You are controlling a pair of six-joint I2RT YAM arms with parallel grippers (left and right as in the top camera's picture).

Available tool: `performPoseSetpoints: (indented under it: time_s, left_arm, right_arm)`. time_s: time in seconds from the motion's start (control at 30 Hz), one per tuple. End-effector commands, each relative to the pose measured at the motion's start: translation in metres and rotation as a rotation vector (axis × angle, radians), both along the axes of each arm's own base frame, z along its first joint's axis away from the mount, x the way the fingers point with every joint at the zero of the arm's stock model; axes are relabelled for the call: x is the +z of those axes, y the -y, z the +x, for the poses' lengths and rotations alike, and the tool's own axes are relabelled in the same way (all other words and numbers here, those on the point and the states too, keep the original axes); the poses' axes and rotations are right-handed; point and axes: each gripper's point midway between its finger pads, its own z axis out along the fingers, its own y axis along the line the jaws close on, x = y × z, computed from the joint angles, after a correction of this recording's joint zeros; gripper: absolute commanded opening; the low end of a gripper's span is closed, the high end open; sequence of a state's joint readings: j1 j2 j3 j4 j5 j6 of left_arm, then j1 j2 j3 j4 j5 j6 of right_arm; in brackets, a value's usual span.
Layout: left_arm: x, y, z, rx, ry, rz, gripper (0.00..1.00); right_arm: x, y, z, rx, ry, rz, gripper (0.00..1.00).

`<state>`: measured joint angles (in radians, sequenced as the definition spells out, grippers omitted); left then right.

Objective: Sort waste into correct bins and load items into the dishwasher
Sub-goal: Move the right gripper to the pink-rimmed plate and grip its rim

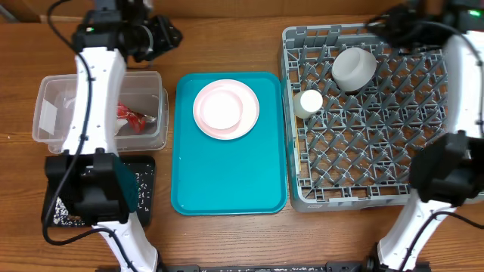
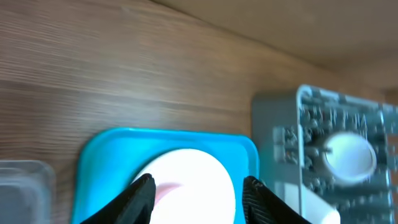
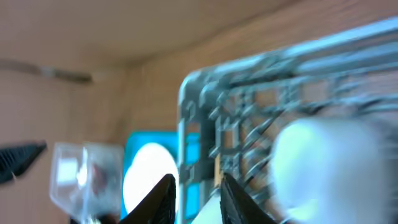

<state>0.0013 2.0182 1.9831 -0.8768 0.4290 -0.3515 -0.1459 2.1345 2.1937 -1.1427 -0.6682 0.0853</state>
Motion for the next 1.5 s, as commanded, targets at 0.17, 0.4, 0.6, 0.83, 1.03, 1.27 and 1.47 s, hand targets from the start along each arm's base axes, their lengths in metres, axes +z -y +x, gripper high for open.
performPoseSetpoints:
  time_s: [0.17, 0.4, 0.6, 0.83, 1.03, 1.27, 1.47]
  left_arm:
    - [-0.015, 0.034, -0.018, -0.164, -0.006, 0.218, 0.52]
    - [-0.014, 0.01, -0.01, -0.104, 0.003, 0.256, 0.57]
    - [0.003, -0.043, 0.004, 0.008, 0.046, 0.253, 0.6]
    - [0.013, -0.1, 0.009, 0.138, 0.059, 0.242, 0.68]
    - [0.013, -0.139, 0.006, 0.25, 0.036, 0.213, 0.76]
    - [0.013, -0.163, 0.002, 0.306, 0.029, 0.204, 0.8]
    - [0.015, -0.167, 0.003, 0.315, 0.038, 0.206, 0.84]
  right_arm:
    - [-0.021, -0.093, -0.03, 0.262, 0.007, -0.29, 0.27]
    - [-0.019, -0.182, -0.059, 0.443, 0.051, -0.288, 0.33]
    - [-0.018, -0.262, -0.089, 0.6, 0.136, -0.275, 0.39]
    - [-0.04, -0.314, -0.115, 0.691, 0.167, -0.354, 0.51]
    - [-0.072, -0.34, -0.131, 0.743, 0.148, -0.433, 0.55]
    - [-0.126, -0.361, -0.137, 0.822, 0.129, -0.511, 0.6]
    - [-0.152, -0.355, -0.121, 0.836, 0.171, -0.634, 0.63]
